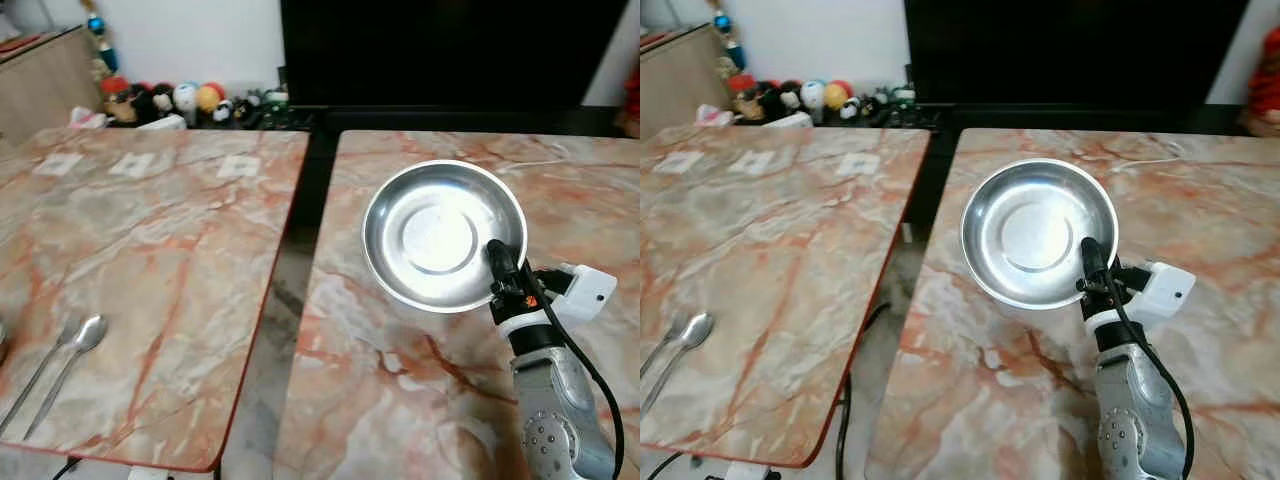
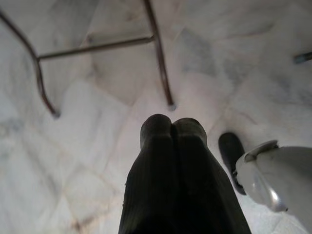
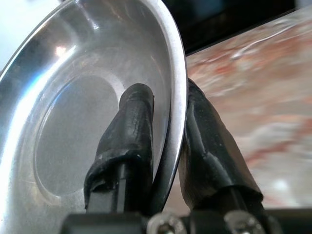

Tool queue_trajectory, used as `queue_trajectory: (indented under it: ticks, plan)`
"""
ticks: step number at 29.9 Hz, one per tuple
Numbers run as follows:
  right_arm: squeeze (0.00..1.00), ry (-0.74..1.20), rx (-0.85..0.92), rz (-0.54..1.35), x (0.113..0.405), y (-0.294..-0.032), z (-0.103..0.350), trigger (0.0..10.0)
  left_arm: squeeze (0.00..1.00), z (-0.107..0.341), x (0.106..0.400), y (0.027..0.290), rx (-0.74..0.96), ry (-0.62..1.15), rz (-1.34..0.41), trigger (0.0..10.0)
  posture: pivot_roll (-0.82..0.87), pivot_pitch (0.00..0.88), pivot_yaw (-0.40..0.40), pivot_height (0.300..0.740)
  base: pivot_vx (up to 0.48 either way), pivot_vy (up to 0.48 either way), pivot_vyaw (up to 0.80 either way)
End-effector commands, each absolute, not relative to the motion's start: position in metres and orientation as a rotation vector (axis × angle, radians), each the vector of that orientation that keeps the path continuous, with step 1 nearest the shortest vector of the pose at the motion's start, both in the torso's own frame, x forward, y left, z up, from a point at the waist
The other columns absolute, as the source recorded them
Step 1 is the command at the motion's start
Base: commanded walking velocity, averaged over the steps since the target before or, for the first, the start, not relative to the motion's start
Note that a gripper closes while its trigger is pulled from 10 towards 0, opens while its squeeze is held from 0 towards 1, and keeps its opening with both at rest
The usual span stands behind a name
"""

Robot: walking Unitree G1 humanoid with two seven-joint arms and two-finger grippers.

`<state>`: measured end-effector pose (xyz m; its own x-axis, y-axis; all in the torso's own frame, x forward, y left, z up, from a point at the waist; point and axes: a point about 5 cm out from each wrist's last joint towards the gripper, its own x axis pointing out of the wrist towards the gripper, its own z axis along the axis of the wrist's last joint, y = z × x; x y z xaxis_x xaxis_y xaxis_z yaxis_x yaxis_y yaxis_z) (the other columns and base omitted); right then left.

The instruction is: Setting the table

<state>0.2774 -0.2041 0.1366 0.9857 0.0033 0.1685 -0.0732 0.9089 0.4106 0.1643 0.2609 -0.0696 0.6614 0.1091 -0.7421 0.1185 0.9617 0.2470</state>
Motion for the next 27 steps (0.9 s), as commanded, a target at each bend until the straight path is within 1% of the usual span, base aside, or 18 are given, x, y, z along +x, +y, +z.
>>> queue_trajectory:
  ticks: [1,6,10,17,27]
  plan:
    - [0.0,-0.176,0.421,0.035,0.2777,-0.2057,0.1397,10.0,0.0,-0.07,0.1628,0.2629,0.285,0.861,0.006,10.0,0.0,0.005,0.032,0.74,0.0,0.0,-0.76]
    - [0.0,-0.178,0.42,0.042,0.2782,-0.2043,0.1398,10.0,0.0,-0.0707,0.1615,0.2625,0.283,0.864,0.011,10.0,0.0,0.007,0.029,0.74,0.0,0.0,-0.76]
    - [0.0,-0.186,0.416,0.043,0.2783,-0.2039,0.1406,10.0,0.0,-0.0712,0.1605,0.2625,0.287,0.866,0.014,10.0,0.01,0.006,0.026,0.74,0.0,0.0,0.0]
    - [0.0,-0.195,0.424,0.047,0.2798,-0.2038,0.1421,10.0,0.0,-0.0719,0.1585,0.263,0.284,0.87,0.021,10.0,0.01,0.006,0.022,0.74,0.0,-0.328,0.0]
    - [0.0,-0.194,0.421,0.052,0.2803,-0.2033,0.1417,10.0,0.0,-0.0728,0.157,0.2626,0.272,0.878,0.022,10.0,0.01,0.004,0.023,0.74,0.0,0.0,0.0]
